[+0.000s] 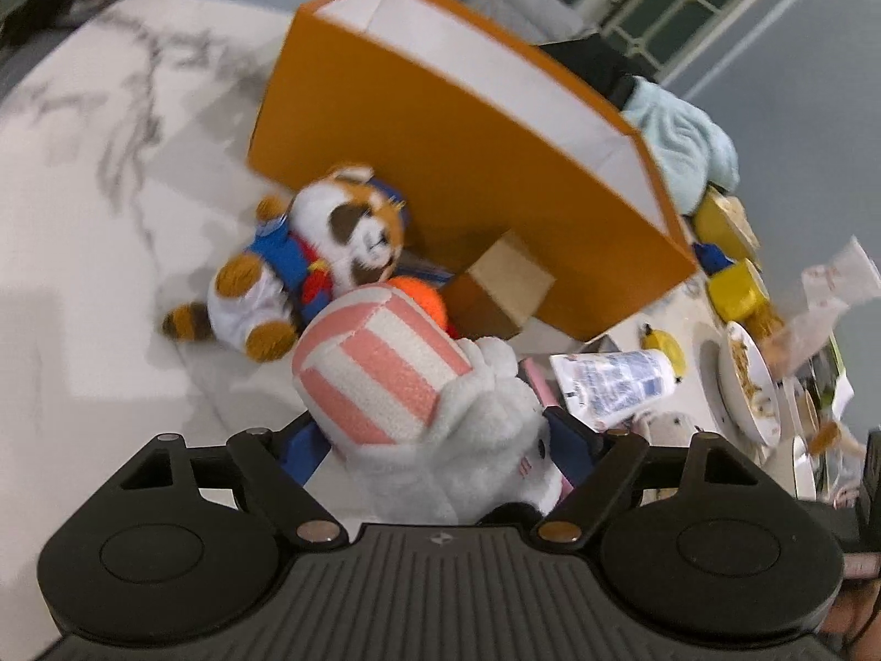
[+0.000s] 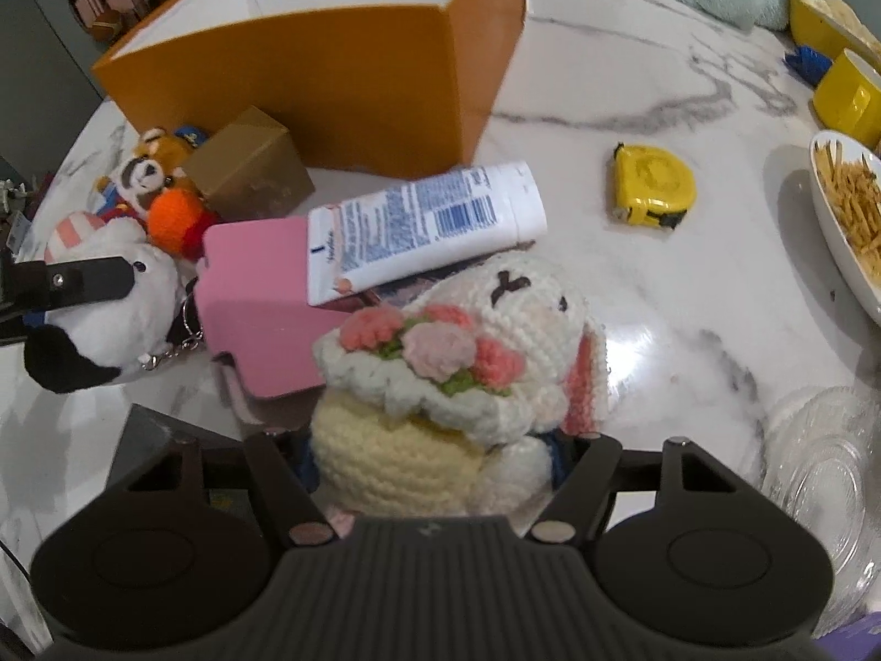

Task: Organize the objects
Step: 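Lift both plushes and carry them over the orange box with both tools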

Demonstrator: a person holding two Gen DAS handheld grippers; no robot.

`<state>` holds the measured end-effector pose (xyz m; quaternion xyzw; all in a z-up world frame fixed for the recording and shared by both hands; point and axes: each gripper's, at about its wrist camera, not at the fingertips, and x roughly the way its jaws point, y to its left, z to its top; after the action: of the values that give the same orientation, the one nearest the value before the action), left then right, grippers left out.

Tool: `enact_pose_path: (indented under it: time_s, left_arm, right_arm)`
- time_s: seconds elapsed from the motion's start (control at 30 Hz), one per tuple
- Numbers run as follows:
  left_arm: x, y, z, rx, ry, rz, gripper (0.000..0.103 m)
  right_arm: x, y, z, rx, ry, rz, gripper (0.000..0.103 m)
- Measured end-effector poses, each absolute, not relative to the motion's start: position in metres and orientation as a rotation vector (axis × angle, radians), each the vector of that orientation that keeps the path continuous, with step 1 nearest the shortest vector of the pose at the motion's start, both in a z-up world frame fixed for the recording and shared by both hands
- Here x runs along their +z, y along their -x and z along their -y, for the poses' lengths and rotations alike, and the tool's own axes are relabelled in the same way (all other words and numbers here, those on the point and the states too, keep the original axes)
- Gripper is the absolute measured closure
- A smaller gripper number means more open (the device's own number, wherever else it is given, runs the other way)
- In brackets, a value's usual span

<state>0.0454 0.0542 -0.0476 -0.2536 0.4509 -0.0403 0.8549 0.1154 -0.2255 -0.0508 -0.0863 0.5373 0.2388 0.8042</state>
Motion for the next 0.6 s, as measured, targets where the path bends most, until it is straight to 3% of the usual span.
enact_pose_path:
  time_s: [0.6]
  left_arm:
    - [0.007, -0.039, -0.037, -0.219, 0.376, -0.820, 0.007]
  right_arm:
    - [0.008, -0.093, 0.224, 0.615, 0.112, -0.961, 0.032]
